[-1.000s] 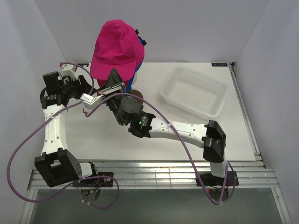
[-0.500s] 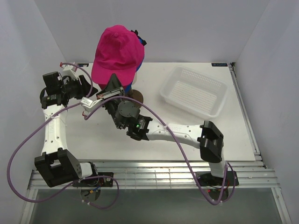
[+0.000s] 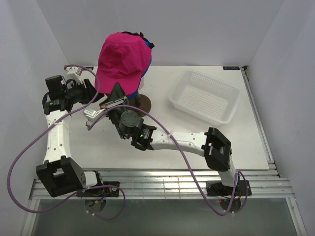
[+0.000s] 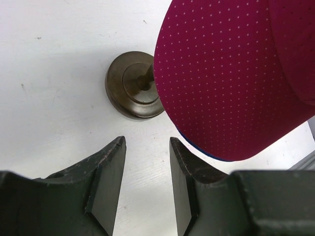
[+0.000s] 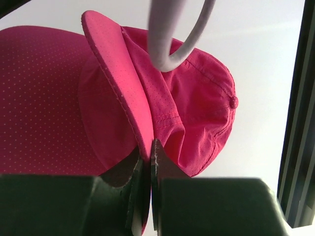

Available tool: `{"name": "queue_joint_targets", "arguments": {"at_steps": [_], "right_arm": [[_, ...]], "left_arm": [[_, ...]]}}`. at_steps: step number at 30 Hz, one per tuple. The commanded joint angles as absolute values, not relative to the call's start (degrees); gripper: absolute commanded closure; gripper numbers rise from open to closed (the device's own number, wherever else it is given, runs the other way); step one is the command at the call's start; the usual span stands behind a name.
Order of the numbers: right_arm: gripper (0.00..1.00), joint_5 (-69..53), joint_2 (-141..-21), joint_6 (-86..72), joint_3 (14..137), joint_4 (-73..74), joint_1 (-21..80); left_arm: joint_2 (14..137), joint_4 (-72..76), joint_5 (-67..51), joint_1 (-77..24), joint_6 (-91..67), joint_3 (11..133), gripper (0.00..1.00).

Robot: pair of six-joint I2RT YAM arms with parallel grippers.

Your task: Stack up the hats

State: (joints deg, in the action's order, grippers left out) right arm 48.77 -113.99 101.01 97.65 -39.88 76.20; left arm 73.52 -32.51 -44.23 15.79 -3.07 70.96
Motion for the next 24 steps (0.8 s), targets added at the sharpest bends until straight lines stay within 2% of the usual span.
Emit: {"name": "queue_joint_targets", "arguments": {"at_steps": [1, 10, 13, 14, 15, 18, 21, 24], "right_arm": [[0.92, 48.7, -114.9, 99.4, 95.7, -43.1, 77.3], [0.92, 49.5, -115.1, 99.0, 93.0, -44.2, 76.2], [0.79, 49.7, -115.0, 98.5, 93.0, -44.8, 76.3], [0.68, 49.8, -114.8, 98.7, 93.0, -45.5, 76.4], [0.65, 49.8, -114.8, 98.8, 92.7, -45.9, 76.4], [0.61, 49.7, -114.4, 98.5, 92.7, -46.0, 76.5], [0.50, 49.7, -114.7, 98.4, 93.0, -46.0, 76.6], [0.46, 49.9, -114.9, 98.2, 93.0, -45.7, 76.7]], "left_arm": [[72.0, -31.8, -46.0, 15.7, -3.3, 71.0, 0.49], [71.6, -32.2, -46.3, 15.7, -3.3, 71.5, 0.50], [71.8, -32.6, -46.2, 15.7, -3.1, 72.1, 0.50], [71.8, -33.0, -46.1, 15.7, -2.9, 72.6, 0.50], [71.7, -33.1, -46.1, 15.7, -2.7, 72.8, 0.50], [71.7, -33.8, -46.2, 15.7, -2.3, 73.6, 0.50], [71.8, -35.5, -45.6, 15.9, -1.1, 74.5, 0.50], [71.5, -38.1, -44.5, 16.2, 0.2, 75.1, 0.49]]}}
